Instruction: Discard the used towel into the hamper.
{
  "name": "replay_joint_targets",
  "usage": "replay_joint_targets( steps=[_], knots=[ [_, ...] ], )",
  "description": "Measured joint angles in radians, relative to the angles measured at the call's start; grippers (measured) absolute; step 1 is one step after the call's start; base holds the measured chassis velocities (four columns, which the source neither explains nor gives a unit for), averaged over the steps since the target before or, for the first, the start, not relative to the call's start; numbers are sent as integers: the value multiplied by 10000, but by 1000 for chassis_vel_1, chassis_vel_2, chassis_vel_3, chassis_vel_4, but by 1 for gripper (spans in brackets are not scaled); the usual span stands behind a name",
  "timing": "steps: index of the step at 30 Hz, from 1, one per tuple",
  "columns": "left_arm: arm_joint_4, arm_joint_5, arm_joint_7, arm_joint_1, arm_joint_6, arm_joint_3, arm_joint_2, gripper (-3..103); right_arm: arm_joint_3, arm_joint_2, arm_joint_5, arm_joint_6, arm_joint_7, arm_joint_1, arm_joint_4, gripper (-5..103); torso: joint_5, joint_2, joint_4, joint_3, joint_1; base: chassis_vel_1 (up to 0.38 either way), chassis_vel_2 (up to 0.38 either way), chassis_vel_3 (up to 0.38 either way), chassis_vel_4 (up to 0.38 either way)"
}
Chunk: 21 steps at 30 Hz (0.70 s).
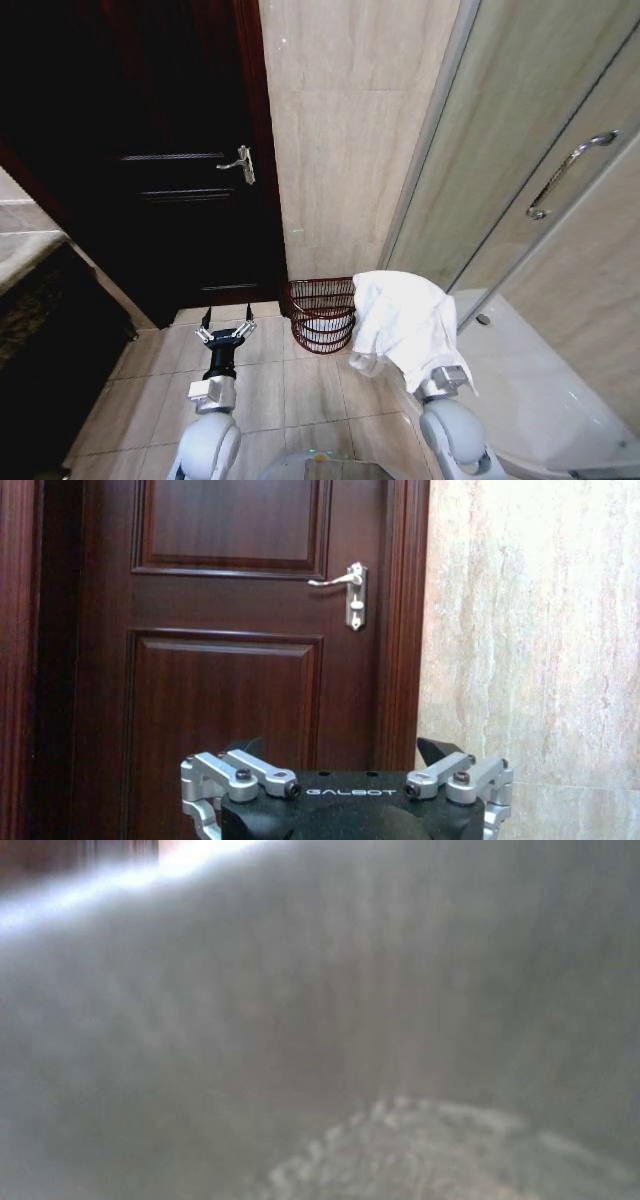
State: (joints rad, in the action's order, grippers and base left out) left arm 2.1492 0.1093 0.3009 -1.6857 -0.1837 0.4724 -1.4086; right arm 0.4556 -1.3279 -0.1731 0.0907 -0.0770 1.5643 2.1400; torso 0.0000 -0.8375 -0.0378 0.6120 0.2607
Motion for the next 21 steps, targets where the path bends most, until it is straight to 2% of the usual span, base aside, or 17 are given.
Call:
replay_joint_targets(
  steps=[10, 21],
  knots=[
    [19, -25, 0, -121, 6, 90, 182, 100, -104, 56, -334, -299, -151, -495, 145, 8, -1, -10, -3, 10, 5, 0, 0, 0, 0],
    [-32, -115, -20, -86, 112, -29, 64, 100, -35, 31, -118, -323, -58, -603, -134, 8, -1, -46, -2, 29, 23, 0, 0, 0, 0]
  ],
)
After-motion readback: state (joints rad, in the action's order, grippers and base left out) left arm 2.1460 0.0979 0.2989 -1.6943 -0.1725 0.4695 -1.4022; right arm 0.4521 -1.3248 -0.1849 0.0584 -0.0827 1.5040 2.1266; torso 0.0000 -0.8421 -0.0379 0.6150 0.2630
